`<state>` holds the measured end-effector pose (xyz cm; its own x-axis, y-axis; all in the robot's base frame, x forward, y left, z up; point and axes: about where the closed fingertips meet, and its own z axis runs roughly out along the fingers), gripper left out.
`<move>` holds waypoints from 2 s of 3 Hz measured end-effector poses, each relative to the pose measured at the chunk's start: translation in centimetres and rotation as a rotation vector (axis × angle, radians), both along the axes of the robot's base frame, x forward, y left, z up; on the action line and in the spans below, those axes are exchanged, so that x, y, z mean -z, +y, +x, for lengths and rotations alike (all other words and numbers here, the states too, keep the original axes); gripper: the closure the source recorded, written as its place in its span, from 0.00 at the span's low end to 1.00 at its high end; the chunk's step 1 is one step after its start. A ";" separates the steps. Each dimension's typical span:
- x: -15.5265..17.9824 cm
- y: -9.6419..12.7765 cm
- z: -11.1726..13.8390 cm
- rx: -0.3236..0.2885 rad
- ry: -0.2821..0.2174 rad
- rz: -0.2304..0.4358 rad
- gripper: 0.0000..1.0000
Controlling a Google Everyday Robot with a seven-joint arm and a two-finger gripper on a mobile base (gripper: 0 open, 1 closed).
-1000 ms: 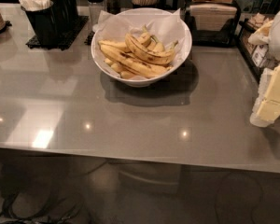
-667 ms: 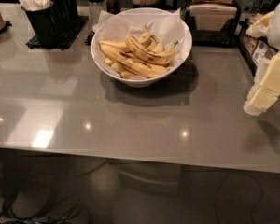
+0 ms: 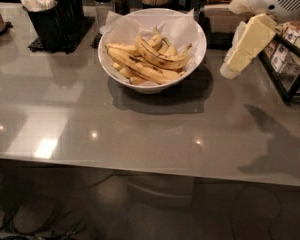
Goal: Pick banana from white bowl
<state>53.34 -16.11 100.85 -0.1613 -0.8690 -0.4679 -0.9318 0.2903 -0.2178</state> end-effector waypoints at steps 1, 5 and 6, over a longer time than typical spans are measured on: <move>-0.7 0.5 0.5 -0.006 -0.020 0.008 0.00; 1.8 8.3 8.0 -0.075 0.038 0.201 0.00; 2.1 8.4 8.4 -0.060 0.040 0.236 0.00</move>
Offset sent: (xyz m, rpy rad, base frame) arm 0.0358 0.0128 -0.0031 0.1839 -0.0295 -0.0809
